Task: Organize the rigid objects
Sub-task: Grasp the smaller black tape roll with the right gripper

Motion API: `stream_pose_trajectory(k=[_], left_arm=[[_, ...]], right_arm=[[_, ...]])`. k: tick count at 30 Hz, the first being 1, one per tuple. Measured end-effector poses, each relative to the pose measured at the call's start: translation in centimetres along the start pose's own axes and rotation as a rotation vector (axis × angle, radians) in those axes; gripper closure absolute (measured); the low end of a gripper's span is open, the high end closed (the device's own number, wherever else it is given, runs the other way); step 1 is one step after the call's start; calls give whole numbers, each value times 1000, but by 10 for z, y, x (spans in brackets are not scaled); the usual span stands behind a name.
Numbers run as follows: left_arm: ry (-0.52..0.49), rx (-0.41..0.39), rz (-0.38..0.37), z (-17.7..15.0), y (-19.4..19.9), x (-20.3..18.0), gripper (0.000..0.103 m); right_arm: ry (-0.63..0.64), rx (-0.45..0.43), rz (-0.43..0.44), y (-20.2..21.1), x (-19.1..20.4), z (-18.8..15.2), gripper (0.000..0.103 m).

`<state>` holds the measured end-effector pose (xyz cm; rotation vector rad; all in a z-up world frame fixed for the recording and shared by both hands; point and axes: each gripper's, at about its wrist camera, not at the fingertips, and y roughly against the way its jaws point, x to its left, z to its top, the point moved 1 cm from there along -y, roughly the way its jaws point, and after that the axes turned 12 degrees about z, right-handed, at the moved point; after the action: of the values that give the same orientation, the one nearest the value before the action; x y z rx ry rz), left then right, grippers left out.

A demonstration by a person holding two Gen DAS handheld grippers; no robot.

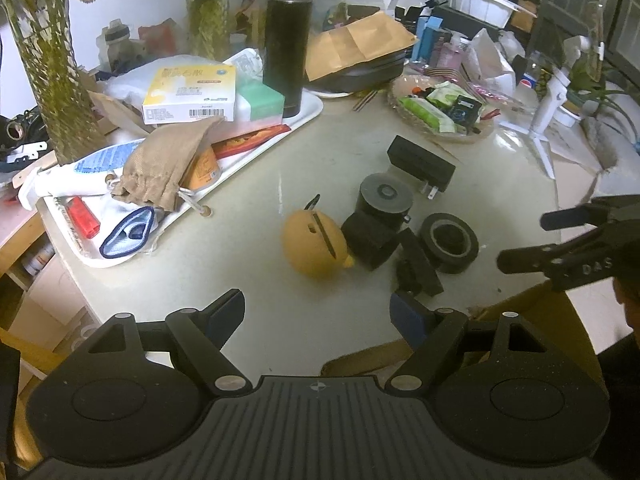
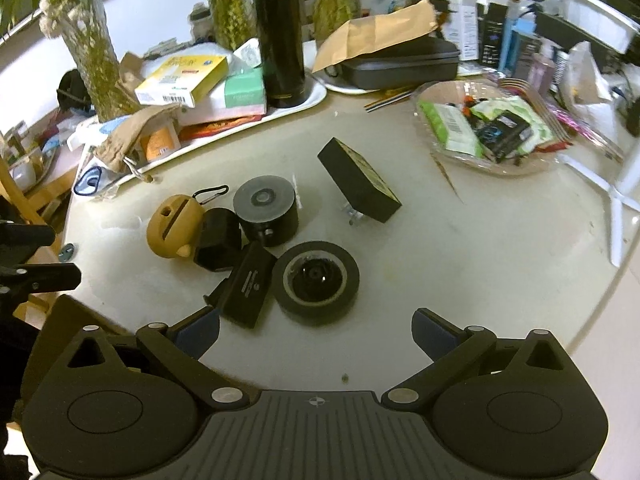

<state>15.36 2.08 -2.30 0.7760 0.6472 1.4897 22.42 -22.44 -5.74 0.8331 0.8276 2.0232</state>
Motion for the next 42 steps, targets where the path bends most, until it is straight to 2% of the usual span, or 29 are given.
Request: stream_pose_trajectory(k=[3, 8, 12, 16, 23, 30, 42], left_arm=[[4, 6, 5, 1, -5, 1, 23], [15, 16, 9, 4, -13, 5, 23], [23, 22, 12, 7, -19, 9, 23], [28, 26, 16, 10, -23, 10, 23], [30, 27, 21, 13, -28, 10, 23], [31, 31, 21, 15, -30, 12, 23], [12, 42, 11, 27, -47, 3, 24]], right_arm=[[12, 27, 0, -16, -3, 8, 8], [39, 86, 5, -44, -7, 16, 10], [33, 124, 6, -63, -13, 21, 16], [54, 158, -10, -77, -14, 25, 18], [60, 208, -11, -93, -13, 24, 28], [41, 184, -13, -86, -15, 24, 29], [-24, 59, 24, -33, -23, 23, 29]])
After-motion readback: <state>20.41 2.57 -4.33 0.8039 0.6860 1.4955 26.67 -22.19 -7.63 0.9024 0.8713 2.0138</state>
